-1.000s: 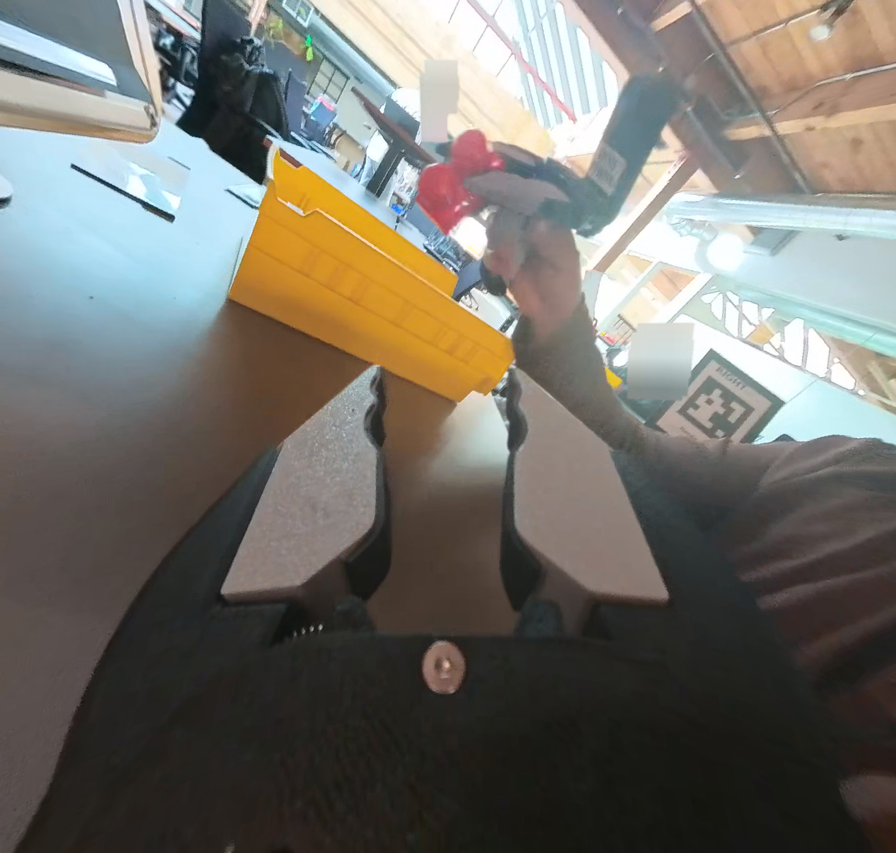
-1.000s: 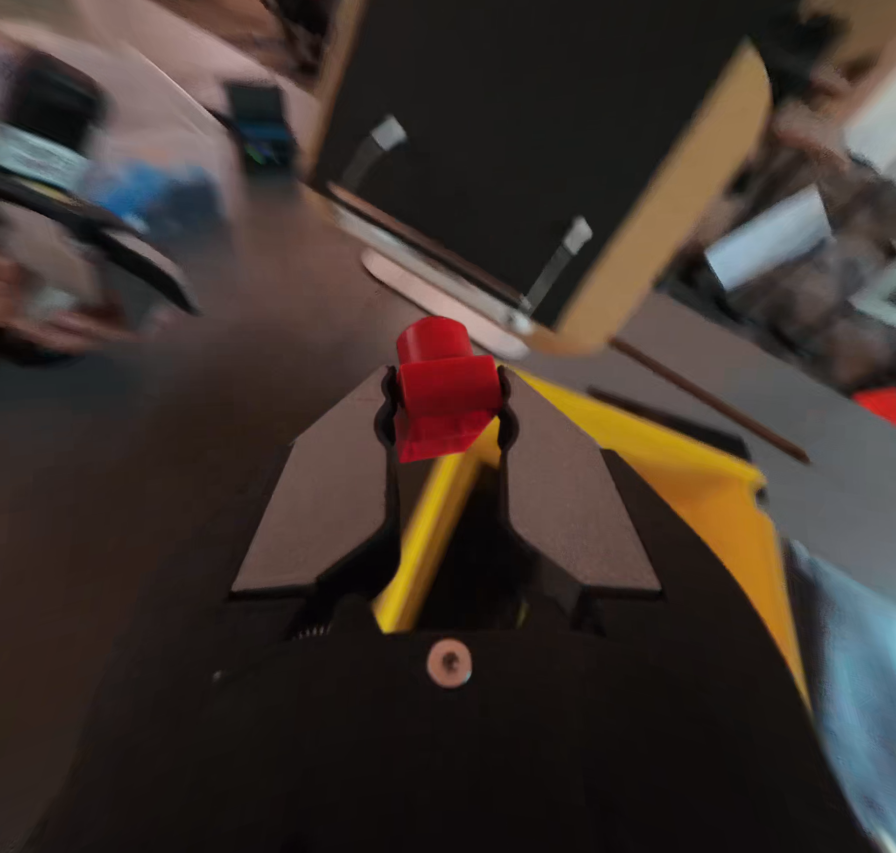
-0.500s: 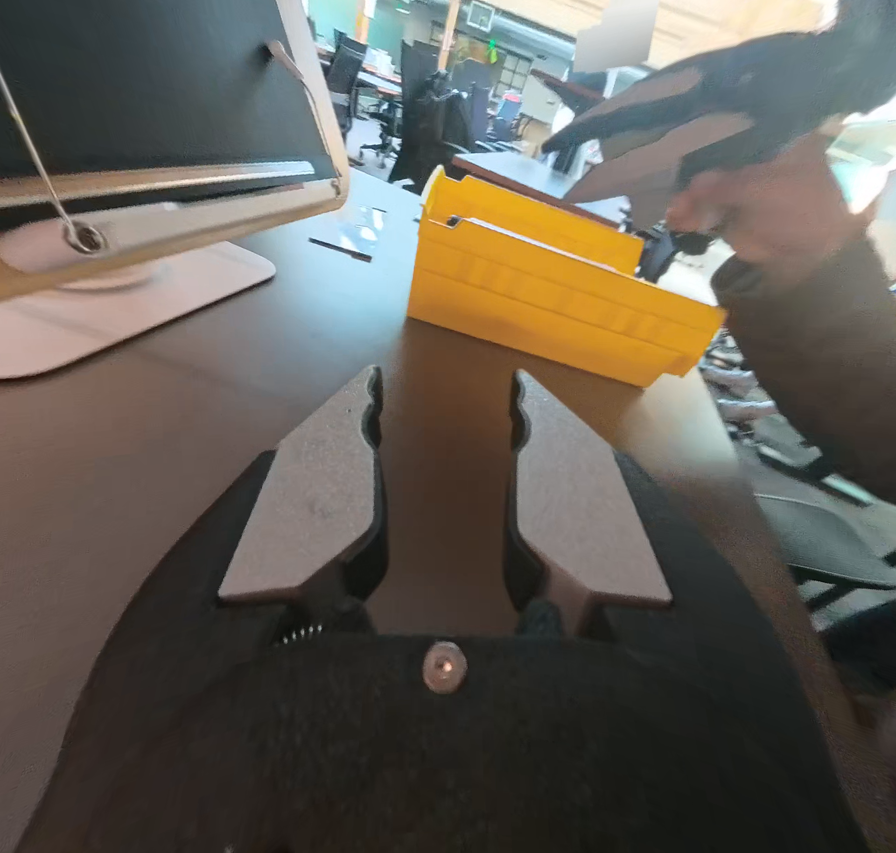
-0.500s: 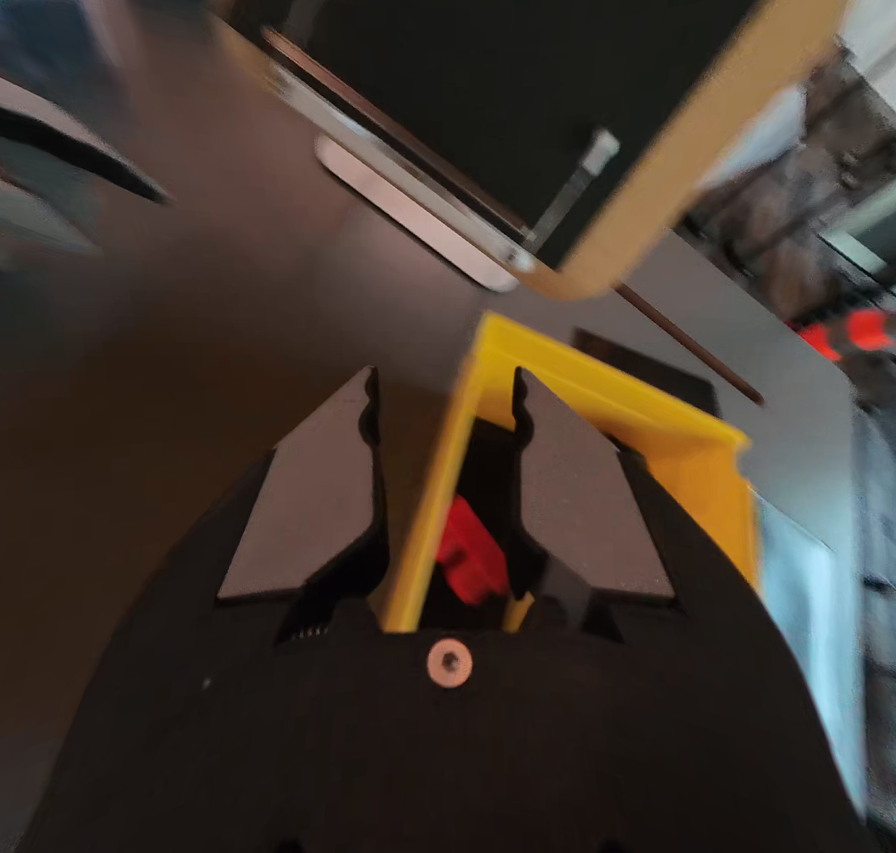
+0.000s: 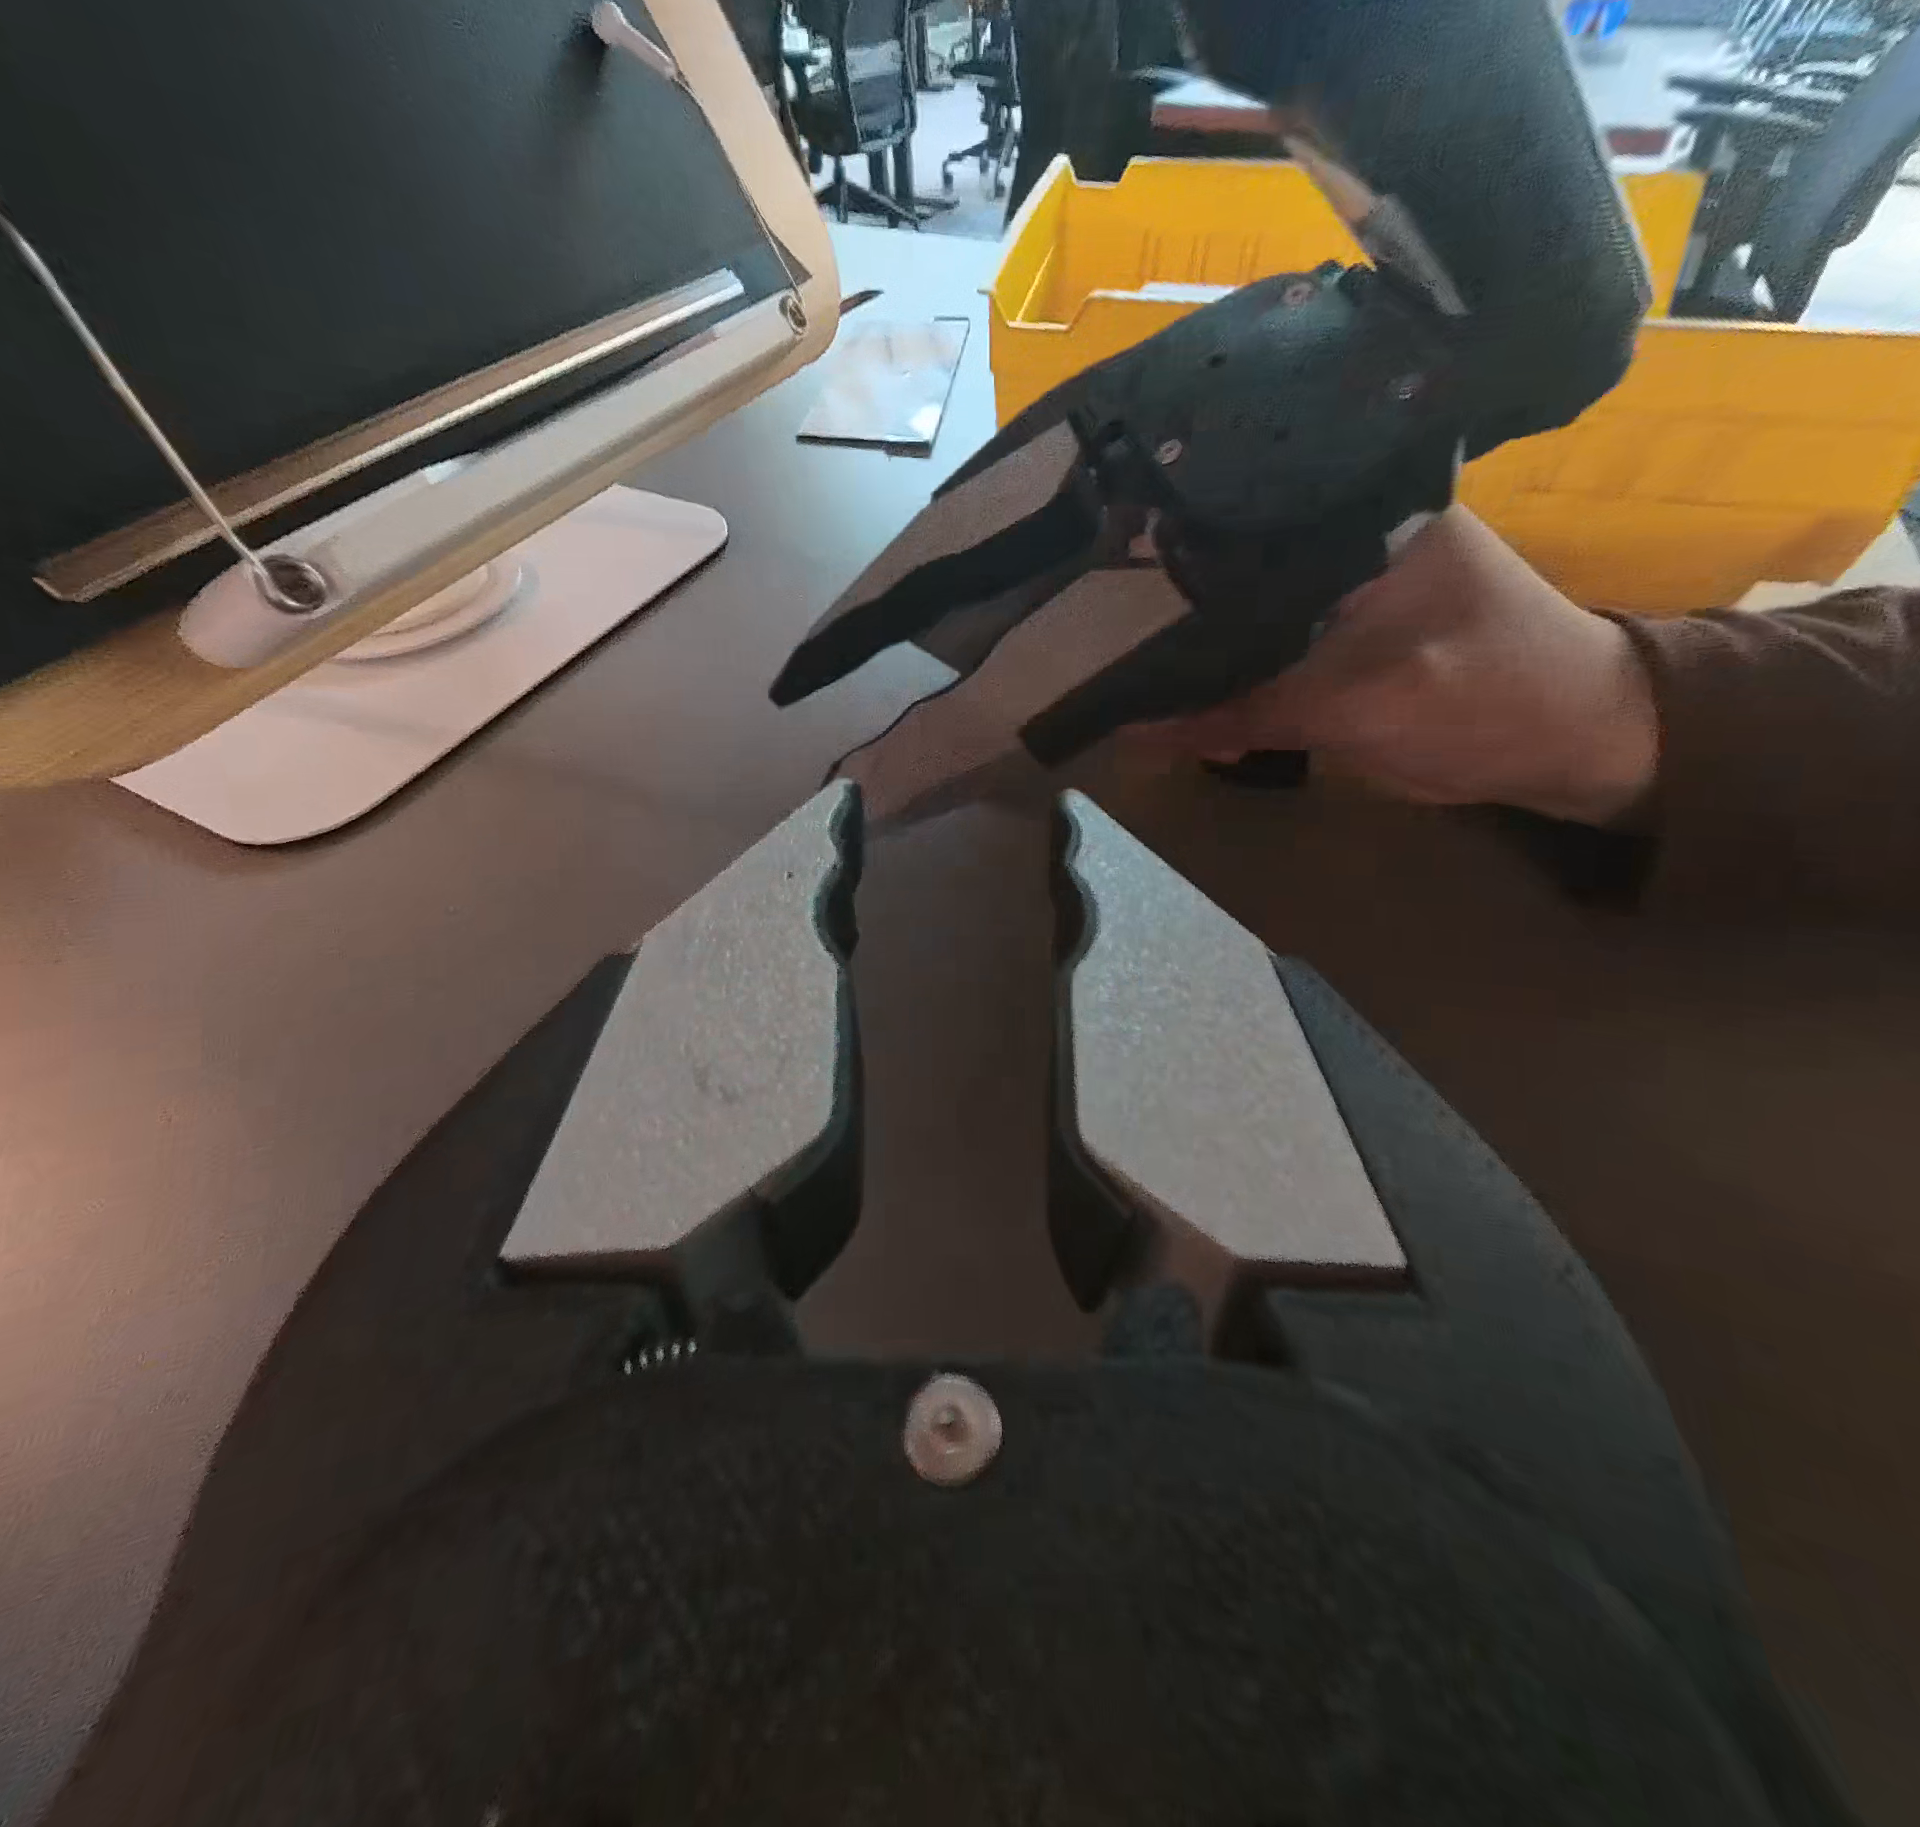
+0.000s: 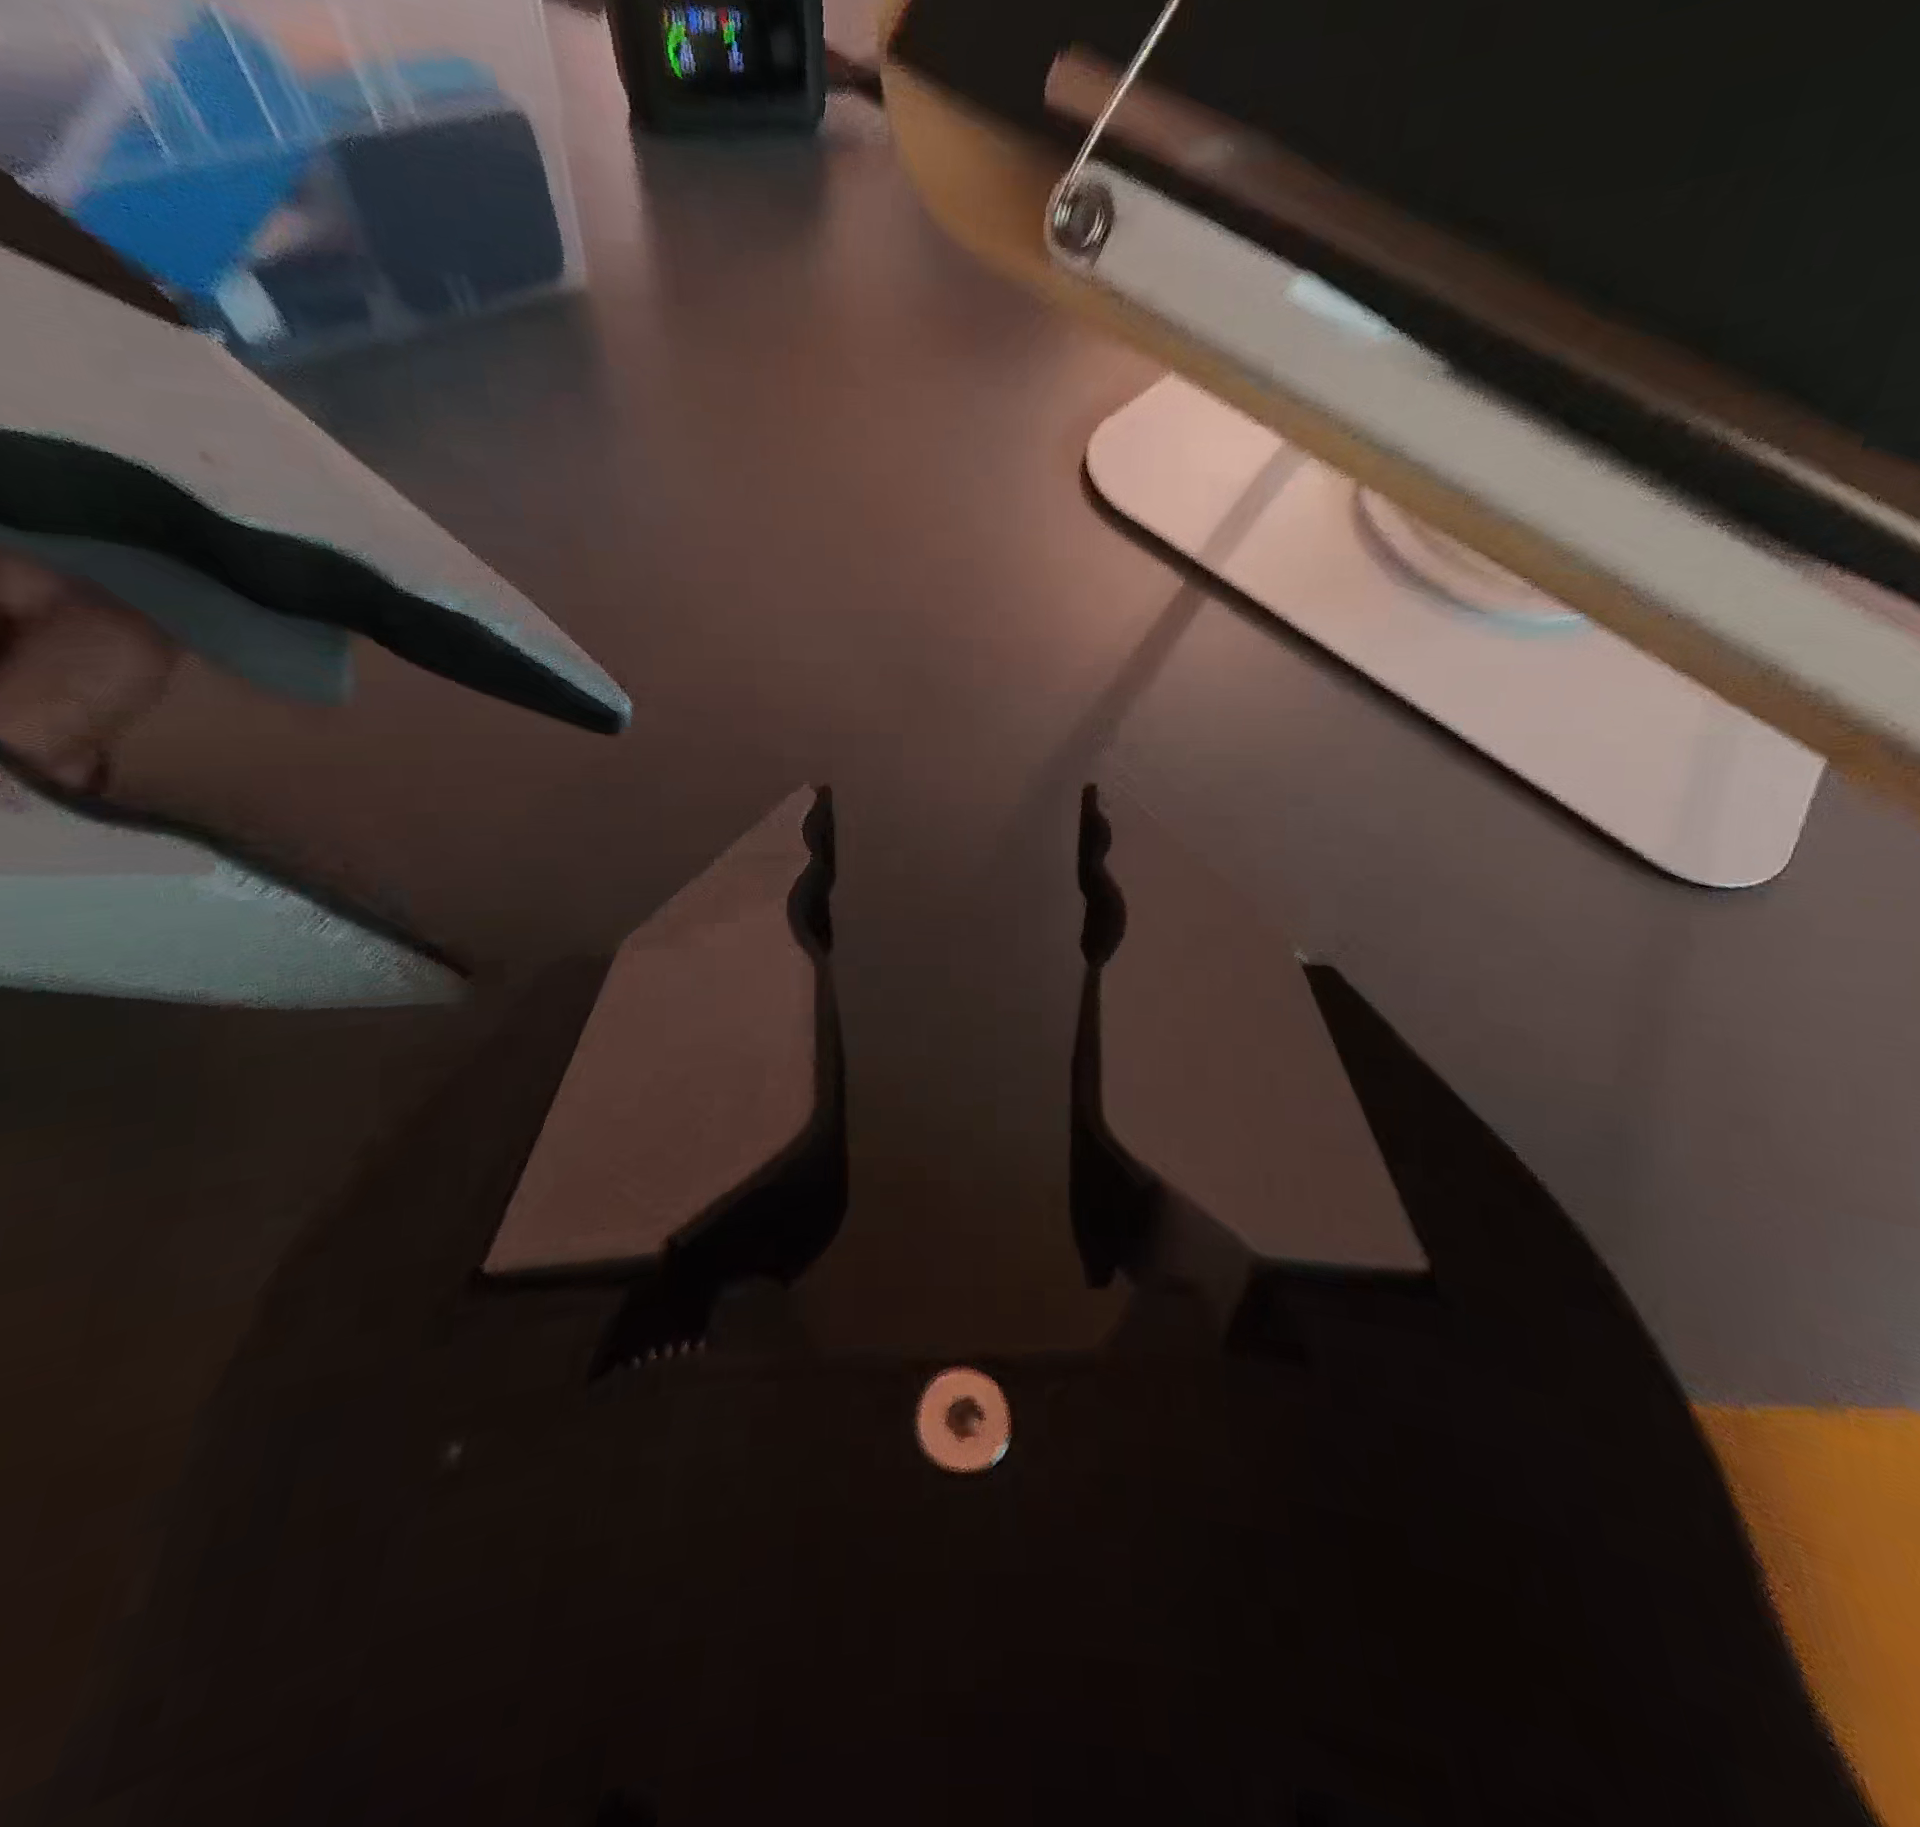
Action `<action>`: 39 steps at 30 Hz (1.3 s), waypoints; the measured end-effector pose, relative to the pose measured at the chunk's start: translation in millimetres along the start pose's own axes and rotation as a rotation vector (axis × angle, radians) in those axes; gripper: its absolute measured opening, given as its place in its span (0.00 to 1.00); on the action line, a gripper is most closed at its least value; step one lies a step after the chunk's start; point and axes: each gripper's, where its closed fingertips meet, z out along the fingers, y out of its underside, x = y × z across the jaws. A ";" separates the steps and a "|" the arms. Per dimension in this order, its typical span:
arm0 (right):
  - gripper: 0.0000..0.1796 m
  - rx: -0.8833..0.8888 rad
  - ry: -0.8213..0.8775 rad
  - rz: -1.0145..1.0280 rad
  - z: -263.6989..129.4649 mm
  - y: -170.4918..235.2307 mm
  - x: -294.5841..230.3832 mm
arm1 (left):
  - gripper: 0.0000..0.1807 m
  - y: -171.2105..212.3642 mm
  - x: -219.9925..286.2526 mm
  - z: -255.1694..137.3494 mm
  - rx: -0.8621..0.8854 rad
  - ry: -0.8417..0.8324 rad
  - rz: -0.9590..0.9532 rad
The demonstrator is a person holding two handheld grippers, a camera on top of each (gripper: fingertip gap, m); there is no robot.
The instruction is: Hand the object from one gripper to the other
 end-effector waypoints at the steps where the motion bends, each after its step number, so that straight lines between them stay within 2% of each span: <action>1: 0.24 -0.024 -0.019 -0.007 1.4 2.5 -2.9 | 0.18 1.5 1.4 0.9 -0.012 0.000 0.008; 5: 0.24 -0.007 -0.029 -0.032 1.3 -0.6 -8.3 | 0.18 6.5 2.6 3.5 -0.049 -0.027 0.066; 7: 0.28 -0.024 -0.049 -0.017 2.8 1.5 -10.0 | 0.18 7.4 3.4 3.5 -0.057 -0.036 0.091; 10: 0.29 0.001 -0.071 0.018 0.2 -1.4 -8.6 | 0.18 9.2 5.6 1.8 -0.072 -0.056 0.150; 16: 0.29 0.018 -0.103 0.044 -2.1 -3.2 -9.0 | 0.22 12.7 18.7 -19.4 -0.109 -0.090 0.153; 19: 0.29 0.002 -0.106 0.016 -0.6 -1.4 -12.2 | 0.21 -2.1 22.8 -47.4 -0.107 -0.141 0.140; 21: 0.28 -0.004 -0.100 -0.003 0.1 -0.6 -13.5 | 0.21 -14.5 10.6 -74.9 -0.148 -0.232 0.142; 24: 0.28 -0.005 -0.104 -0.007 0.5 -1.0 -14.8 | 0.19 -40.8 -38.2 -131.5 -0.227 -0.461 0.172; 26: 0.28 -0.003 -0.111 0.003 0.5 -1.3 -15.0 | 0.21 -46.8 -84.2 -172.1 -0.327 -0.611 0.199; 30: 0.28 0.006 -0.126 0.020 0.0 -2.9 -16.0 | 0.30 -2.8 -183.5 -245.1 -0.628 -0.868 0.151; 33: 0.27 0.008 -0.133 0.018 -0.1 -3.4 -17.8 | 0.35 62.5 -223.8 -281.1 -0.906 -0.949 0.114; 35: 0.27 0.005 -0.133 0.006 0.2 -3.0 -19.0 | 0.41 95.9 -239.0 -299.0 -1.080 -1.004 0.159; 36: 0.27 0.003 -0.133 0.000 0.4 -2.8 -19.7 | 0.41 105.3 -244.9 -304.8 -1.147 -1.031 0.215; 37: 0.27 0.002 -0.131 -0.006 0.4 -2.7 -20.1 | 0.30 110.7 -248.2 -304.6 -1.182 -1.037 0.279; 39: 0.27 0.004 -0.130 -0.011 0.2 -2.9 -20.5 | 0.29 111.9 -254.6 -303.7 -1.214 -1.082 0.399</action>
